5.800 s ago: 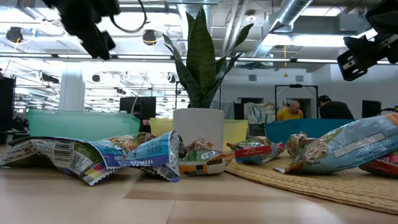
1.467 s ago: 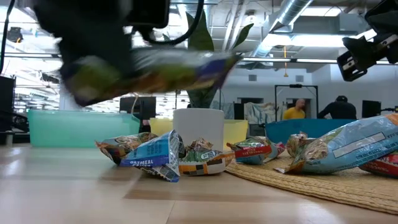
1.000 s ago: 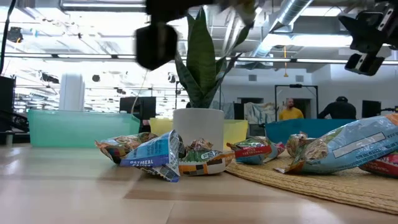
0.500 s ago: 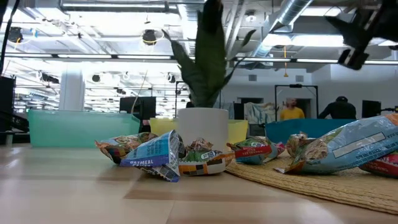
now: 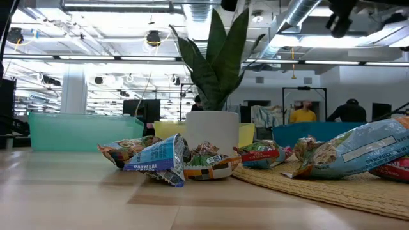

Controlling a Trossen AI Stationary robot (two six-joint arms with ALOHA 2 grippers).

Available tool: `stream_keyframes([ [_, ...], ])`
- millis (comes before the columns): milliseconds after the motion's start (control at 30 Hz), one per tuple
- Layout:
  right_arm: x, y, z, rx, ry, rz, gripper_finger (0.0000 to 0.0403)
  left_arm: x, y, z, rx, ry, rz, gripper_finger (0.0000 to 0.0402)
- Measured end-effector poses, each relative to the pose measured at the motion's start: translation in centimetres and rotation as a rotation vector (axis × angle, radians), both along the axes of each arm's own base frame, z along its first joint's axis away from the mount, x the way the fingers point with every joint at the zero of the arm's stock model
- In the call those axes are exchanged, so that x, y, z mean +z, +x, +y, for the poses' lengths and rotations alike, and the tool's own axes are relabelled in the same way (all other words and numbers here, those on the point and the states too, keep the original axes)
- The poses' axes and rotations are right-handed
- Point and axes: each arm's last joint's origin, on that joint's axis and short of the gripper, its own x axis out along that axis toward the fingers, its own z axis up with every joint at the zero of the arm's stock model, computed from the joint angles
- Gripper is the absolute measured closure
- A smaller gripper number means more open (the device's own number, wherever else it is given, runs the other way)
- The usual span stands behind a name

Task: Pick and place Granola Bars by type
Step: Put the purple granola bar into the blue bin

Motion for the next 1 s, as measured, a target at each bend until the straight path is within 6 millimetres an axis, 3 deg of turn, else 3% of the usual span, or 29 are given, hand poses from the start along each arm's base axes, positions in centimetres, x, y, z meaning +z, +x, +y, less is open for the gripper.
stream_keyframes([
  [267, 1.8, 1.7, -0.3, -0.003, -0.058, -0.003, 0.0231, -0.2, 0.0, 0.0, 0.005, -0.009, 0.018, 0.038],
  [767, 3.4, 5.0, -0.5, 0.017, -0.077, -0.007, 0.0236, -0.1, 0.0, 0.0, 0.008, -0.01, 0.015, 0.0379],
  [1000, 3.4, 5.2, -0.8, 0.005, -0.08, -0.005, 0.0281, -0.2, 0.0, 0.0, 0.008, -0.002, 0.016, 0.0379],
])
